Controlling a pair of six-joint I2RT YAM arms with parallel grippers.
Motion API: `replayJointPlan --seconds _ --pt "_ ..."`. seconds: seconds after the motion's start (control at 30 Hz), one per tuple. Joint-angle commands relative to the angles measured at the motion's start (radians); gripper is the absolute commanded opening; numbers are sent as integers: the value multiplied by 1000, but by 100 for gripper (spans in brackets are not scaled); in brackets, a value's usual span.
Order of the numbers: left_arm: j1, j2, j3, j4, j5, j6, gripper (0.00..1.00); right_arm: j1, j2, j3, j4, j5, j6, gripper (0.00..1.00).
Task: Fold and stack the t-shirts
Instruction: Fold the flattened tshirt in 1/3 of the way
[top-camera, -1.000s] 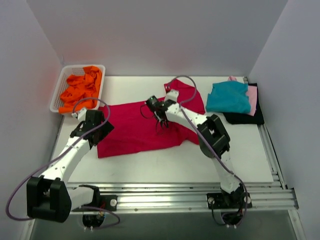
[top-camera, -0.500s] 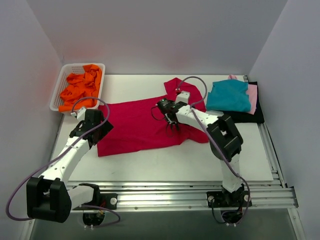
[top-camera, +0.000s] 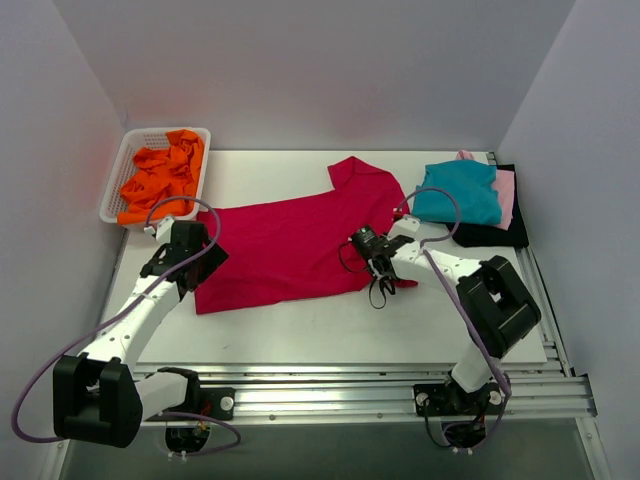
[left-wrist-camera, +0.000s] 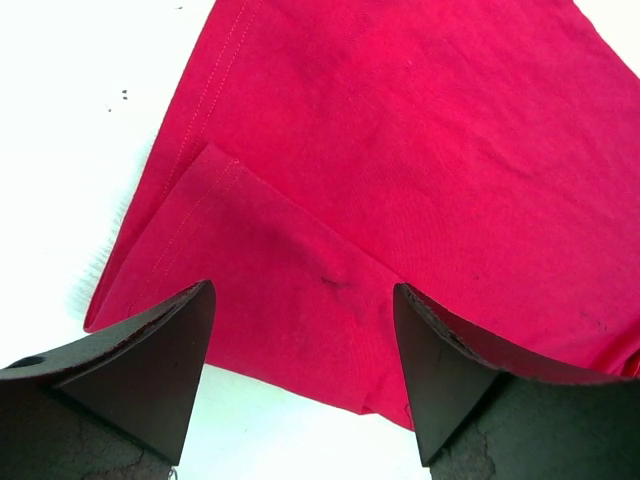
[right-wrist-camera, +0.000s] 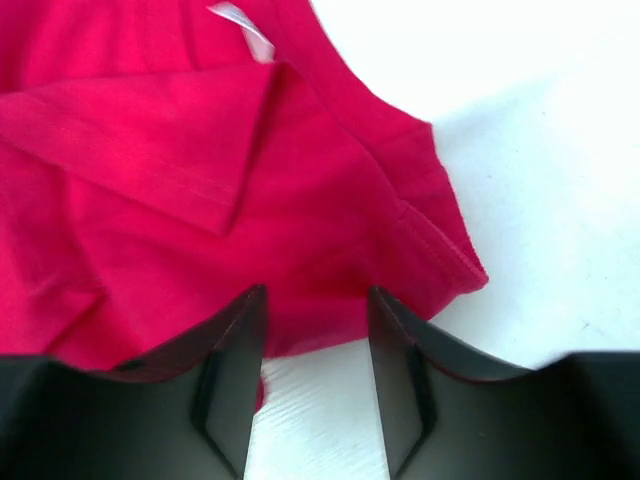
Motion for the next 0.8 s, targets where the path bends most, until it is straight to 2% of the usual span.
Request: replayJointPlan --seconds 0.0,0.1,0.3,0.43,0.53,0.77 --pt "-9 -3 -4 52 11 7 80 -72 -10 -74 140 -119 -14 30" --pt "-12 0 -1 47 8 9 80 -118 45 -103 205 -186 -38 20" --pt "-13 -3 -4 43 -9 12 80 -193 133 -146 302 -305 -64 9" --pt "-15 6 -3 41 -12 10 80 -236 75 -198 319 -331 -48 8" --pt "-13 17 4 31 -22 10 80 -256 -6 -217 238 -271 6 7" --pt "-12 46 4 37 -23 6 80 -328 -213 -272 56 -154 100 15"
